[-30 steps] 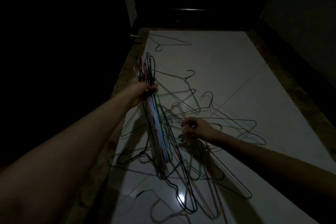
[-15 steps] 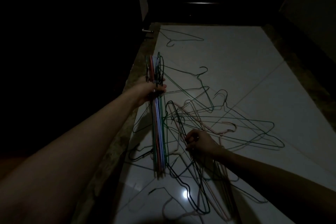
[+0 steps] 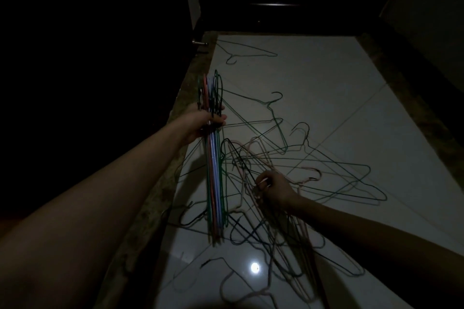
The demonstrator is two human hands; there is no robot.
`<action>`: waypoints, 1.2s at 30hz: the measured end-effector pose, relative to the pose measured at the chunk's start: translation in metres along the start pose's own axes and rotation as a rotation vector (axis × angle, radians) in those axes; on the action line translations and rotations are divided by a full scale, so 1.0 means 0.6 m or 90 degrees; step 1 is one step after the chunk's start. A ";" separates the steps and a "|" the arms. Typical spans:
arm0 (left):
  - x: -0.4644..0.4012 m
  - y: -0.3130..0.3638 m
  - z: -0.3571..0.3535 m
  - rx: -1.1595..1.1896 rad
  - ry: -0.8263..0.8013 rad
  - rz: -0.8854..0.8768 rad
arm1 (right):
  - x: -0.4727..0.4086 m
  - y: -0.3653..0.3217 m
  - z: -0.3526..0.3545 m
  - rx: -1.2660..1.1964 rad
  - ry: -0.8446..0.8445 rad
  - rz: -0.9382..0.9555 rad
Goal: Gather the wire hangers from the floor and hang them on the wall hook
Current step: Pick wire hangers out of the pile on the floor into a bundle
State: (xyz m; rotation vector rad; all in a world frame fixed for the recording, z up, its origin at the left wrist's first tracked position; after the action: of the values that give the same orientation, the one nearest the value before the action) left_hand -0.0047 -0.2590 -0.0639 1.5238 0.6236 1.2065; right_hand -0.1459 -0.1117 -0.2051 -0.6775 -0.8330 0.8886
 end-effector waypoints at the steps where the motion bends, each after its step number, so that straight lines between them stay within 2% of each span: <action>1: -0.001 0.002 0.001 0.005 0.004 -0.001 | -0.004 0.000 0.012 -0.016 0.014 -0.008; 10: -0.004 0.009 -0.014 -0.014 -0.006 -0.007 | -0.032 0.004 0.182 -0.056 0.108 -0.009; 14: -0.001 0.007 -0.027 -0.013 -0.021 0.005 | -0.025 0.037 0.232 -0.021 0.150 -0.009; 19: 0.000 -0.001 -0.036 -0.018 -0.027 0.009 | -0.007 0.044 0.195 0.112 0.063 0.040; 22: -0.001 -0.010 -0.040 -0.017 -0.036 0.025 | 0.006 0.045 0.140 0.109 0.003 0.050; 25: -0.004 -0.018 -0.044 -0.033 -0.039 0.034 | 0.020 0.056 0.093 0.033 -0.068 0.017; 28: -0.003 -0.019 -0.046 -0.020 -0.030 0.034 | 0.028 0.061 0.079 0.030 -0.082 0.006; 36: 0.001 -0.013 -0.045 -0.012 -0.027 0.026 | 0.029 0.029 0.085 0.078 -0.106 0.065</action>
State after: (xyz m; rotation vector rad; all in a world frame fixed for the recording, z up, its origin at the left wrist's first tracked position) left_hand -0.0277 -0.2451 -0.0727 1.5489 0.5531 1.2050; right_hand -0.1891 -0.0798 -0.1872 -0.5477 -0.8908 1.0902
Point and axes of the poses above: each hand's wrist, its own x-axis away from the middle knuckle, its own z-axis out of the back of the hand, y = z × x, the point moved 10 cm from there along -x, towards the middle knuckle, and after that the axes turned 2 degrees about y, right-handed, at the moved point
